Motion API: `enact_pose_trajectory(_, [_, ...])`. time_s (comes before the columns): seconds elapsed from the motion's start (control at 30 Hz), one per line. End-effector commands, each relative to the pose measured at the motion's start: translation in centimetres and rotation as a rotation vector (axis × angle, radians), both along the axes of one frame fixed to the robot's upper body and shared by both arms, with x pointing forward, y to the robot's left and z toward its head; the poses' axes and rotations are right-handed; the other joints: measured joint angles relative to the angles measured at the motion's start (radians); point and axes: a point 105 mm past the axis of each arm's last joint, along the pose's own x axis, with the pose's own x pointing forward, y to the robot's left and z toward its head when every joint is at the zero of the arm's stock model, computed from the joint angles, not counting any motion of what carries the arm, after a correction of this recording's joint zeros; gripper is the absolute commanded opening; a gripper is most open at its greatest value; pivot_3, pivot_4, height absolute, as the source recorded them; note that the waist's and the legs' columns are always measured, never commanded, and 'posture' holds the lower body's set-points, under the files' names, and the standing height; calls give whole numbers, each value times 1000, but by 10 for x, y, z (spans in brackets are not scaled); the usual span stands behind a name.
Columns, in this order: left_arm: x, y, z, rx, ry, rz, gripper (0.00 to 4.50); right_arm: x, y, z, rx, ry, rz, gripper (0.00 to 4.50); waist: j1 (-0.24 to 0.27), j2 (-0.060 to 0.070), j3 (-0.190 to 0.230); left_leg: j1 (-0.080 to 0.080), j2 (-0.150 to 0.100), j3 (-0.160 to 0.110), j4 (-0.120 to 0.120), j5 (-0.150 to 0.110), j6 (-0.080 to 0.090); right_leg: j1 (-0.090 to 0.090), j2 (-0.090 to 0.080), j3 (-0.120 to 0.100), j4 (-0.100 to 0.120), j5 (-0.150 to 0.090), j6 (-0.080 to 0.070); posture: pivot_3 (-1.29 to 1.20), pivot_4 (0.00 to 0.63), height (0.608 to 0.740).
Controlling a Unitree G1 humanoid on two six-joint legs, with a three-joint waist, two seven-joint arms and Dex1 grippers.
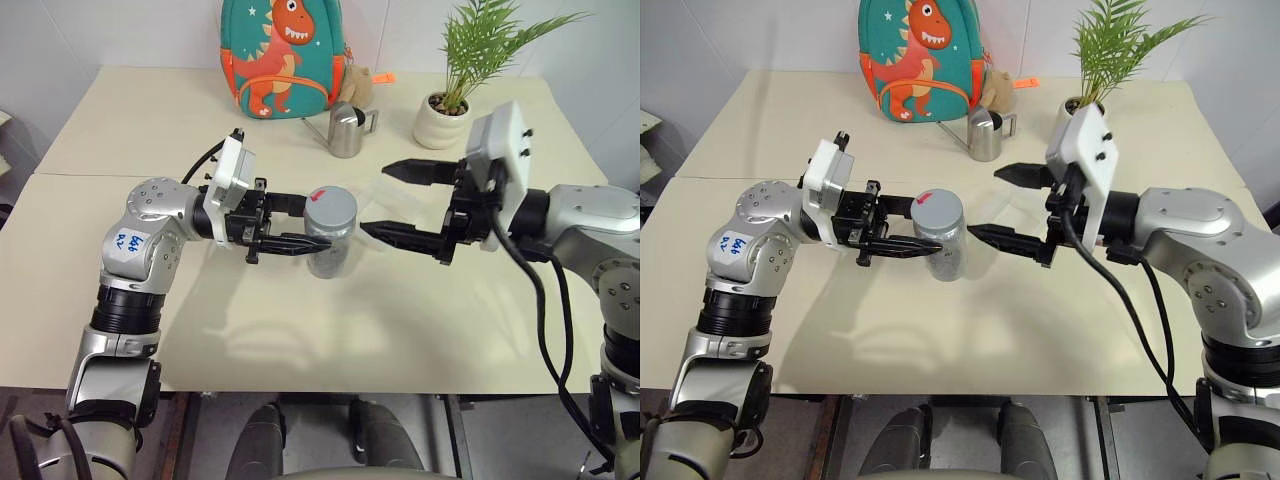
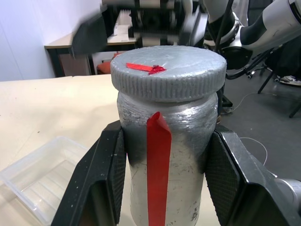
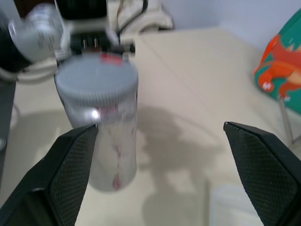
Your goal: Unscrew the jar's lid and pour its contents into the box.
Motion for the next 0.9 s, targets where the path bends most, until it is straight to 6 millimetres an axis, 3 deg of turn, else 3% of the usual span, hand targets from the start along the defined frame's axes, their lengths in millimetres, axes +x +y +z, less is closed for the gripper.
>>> enact_pose_trajectory(0.03, [-2, 0, 9, -9, -51, -14, 1973, -11, 3, 18, 61, -38, 41, 4487, 1, 0, 0, 0, 0, 0, 0, 0, 0, 0, 0, 0, 0, 0, 0, 0, 150, 740])
enact_pose_trajectory(0.3, [-1, -2, 10, -12, -51, -24, 1973, -13, 30, 19, 118, -20, 126, 4487, -3, 0, 0, 0, 0, 0, 0, 0, 0, 0, 0, 0, 1, 0, 0, 0, 150, 740])
enact_pose_trajectory(0.5, [-1, -3, 9, -9, -52, -24, 1973, -9, 50, 8, 115, -7, 149, 4487, -1, 0, 0, 0, 0, 0, 0, 0, 0, -1, 0, 0, 1, 0, 0, 0, 150, 740])
enact_pose_trajectory(0.9, [-2, -3, 8, -10, -57, -21, 1973, -2, 55, 3, 111, -16, 135, 4487, 0, 0, 0, 0, 0, 0, 0, 0, 0, -1, 0, 0, 1, 0, 0, 0, 150, 740])
